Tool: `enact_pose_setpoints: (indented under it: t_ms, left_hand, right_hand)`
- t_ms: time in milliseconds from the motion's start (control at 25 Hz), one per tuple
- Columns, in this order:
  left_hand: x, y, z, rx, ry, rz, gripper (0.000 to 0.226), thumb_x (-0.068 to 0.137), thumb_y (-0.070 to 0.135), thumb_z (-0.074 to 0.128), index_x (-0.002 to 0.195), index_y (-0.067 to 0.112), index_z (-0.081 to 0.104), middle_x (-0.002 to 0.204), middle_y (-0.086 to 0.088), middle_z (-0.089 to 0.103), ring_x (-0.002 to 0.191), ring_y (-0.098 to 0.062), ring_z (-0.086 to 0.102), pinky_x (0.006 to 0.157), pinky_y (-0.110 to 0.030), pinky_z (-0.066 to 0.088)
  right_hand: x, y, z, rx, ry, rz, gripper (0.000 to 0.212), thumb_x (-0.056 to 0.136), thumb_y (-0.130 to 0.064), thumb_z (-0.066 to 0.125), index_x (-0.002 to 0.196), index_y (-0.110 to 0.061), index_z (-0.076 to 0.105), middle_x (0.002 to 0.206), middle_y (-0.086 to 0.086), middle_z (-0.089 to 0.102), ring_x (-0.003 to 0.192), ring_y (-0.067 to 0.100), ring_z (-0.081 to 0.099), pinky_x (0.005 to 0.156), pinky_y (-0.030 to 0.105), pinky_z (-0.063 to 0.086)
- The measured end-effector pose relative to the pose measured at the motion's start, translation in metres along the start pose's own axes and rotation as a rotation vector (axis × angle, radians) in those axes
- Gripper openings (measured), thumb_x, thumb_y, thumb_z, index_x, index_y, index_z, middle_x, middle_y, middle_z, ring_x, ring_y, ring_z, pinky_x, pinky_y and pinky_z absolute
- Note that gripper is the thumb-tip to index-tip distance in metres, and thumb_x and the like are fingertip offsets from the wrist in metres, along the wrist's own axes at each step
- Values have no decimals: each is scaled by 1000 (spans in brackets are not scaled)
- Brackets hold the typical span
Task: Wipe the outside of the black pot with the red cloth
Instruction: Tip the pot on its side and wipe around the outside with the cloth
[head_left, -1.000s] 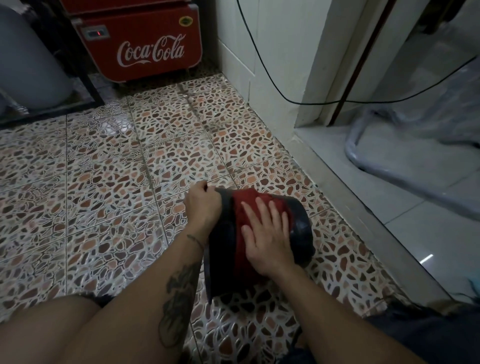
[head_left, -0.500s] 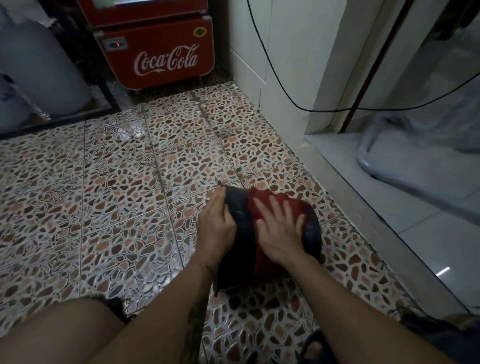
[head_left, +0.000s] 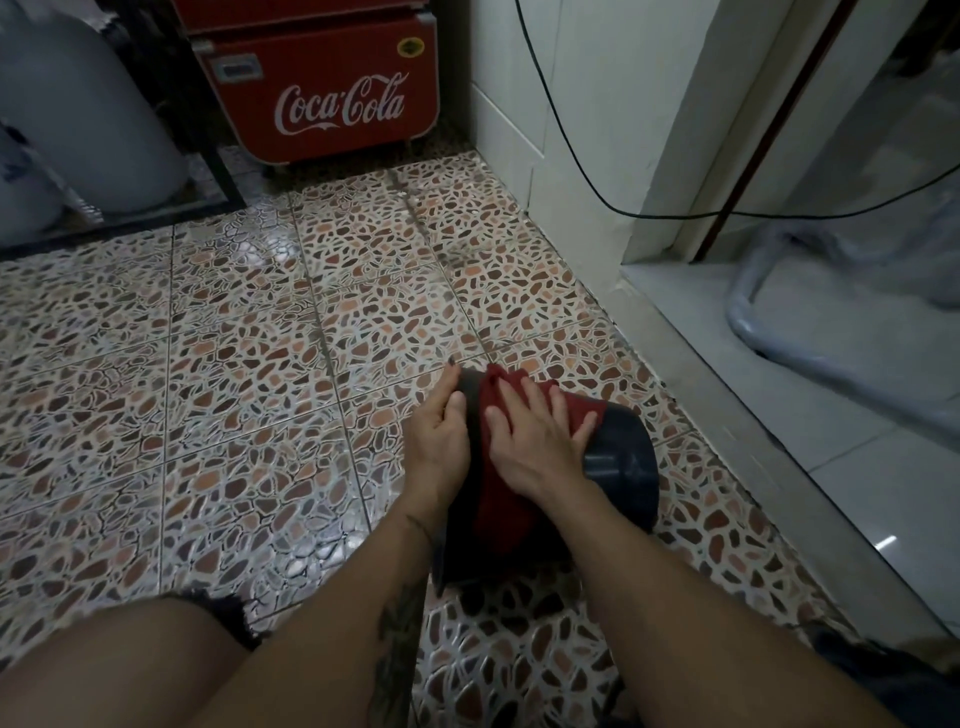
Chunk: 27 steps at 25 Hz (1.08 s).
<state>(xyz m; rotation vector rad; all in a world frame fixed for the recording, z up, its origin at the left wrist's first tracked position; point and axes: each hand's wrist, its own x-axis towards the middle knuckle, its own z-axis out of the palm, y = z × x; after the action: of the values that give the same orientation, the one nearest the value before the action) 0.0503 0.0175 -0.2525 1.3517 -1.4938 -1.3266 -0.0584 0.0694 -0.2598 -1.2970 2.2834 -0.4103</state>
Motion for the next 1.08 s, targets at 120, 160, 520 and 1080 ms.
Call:
enact_pose_setpoints:
  t_ms: [120,160,520,1080]
  left_hand:
    - [-5,-2,-1,18,33,1,40,99,16,46,137,22,57,140,2,58,128,-11,53,112,-35,39]
    - [-4,-1,-2,23,38,-12,39,100,16,46,136,23,57,140,3,58,128,-11,52,112,-34,39]
    - [-9,8,-5,300,-16,121,43,99,15,45,140,19,54,142,-5,56,131,-21,51,113,-38,37]
    - [-18,17,2,924,-80,252,53,96,17,36,149,9,35,157,-5,35,126,-30,48,102,-42,39]
  right_hand:
    - [-15,-10,7,-37,42,-55,60,99,-54,20,158,-41,12,170,-7,3,155,24,-8,114,68,-15]
    - [-35,-6,14,-48,56,-119,61,99,-53,21,157,-43,8,170,-8,-1,155,22,-13,115,67,-16]
    - [1,12,1,-55,41,51,58,101,-53,16,157,-39,21,169,-7,14,155,23,1,117,66,-11]
    - [-21,37,2,-58,154,-6,59,95,-51,29,153,-39,30,162,4,29,148,29,19,120,54,9]
